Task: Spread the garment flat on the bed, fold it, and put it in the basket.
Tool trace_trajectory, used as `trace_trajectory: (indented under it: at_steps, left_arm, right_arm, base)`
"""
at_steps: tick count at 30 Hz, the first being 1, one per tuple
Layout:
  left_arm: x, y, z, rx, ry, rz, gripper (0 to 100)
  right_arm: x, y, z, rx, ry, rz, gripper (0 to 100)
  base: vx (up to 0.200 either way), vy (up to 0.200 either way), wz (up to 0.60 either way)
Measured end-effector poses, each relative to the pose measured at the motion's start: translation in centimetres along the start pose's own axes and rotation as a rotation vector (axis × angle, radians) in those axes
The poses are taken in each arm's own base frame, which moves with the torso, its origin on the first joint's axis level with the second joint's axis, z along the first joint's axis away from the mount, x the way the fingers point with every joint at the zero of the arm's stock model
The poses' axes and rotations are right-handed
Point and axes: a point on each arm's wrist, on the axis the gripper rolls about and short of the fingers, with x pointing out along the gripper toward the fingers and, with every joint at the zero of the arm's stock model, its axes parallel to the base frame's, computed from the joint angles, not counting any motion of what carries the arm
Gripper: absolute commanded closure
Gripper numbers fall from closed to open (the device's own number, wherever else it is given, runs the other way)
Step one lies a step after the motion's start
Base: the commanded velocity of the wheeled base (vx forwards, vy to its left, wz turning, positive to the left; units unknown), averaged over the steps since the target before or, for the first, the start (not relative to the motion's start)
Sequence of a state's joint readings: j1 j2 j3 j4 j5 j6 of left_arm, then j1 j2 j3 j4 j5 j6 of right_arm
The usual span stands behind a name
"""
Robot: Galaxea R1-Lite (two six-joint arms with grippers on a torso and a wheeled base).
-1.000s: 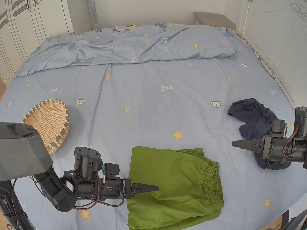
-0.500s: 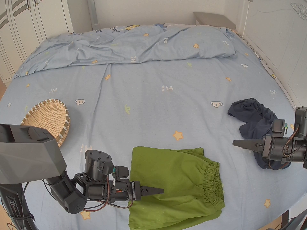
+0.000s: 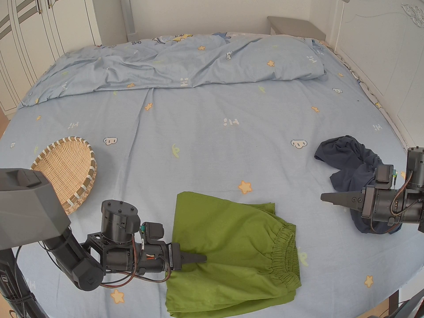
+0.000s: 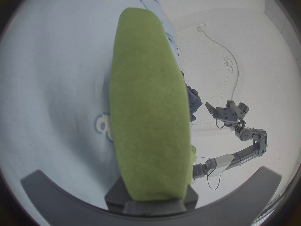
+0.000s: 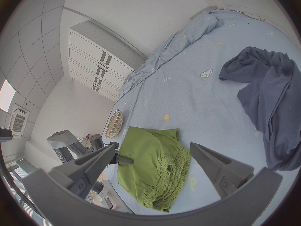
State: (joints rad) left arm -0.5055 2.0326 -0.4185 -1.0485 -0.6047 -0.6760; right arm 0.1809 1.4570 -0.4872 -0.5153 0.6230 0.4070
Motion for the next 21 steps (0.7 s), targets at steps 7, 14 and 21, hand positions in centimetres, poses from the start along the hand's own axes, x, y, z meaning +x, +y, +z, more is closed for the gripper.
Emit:
trace_trajectory:
  at_steps: [7, 14, 21]
  left_arm:
    - [-1.9, -0.8, 1.6, -0.059, 0.005, 0.058, 100]
    - [-4.7, -1.8, 4.6, -0.064, -0.083, 0.074, 100]
    - [-6.0, -2.6, 5.8, 0.000, -0.135, 0.069, 100]
  right_arm:
    - [-0.2, 0.8, 1.2, -0.035, -0.040, 0.021, 0]
    - [-0.6, 2.0, 3.0, -0.091, -0.103, 0.051, 0]
    - [-0.8, 2.0, 3.0, -0.094, -0.108, 0.049, 0]
  base:
    - [0.000, 0.000, 0.00]
    - [0.000, 0.000, 0.00]
    - [0.000, 0.000, 0.00]
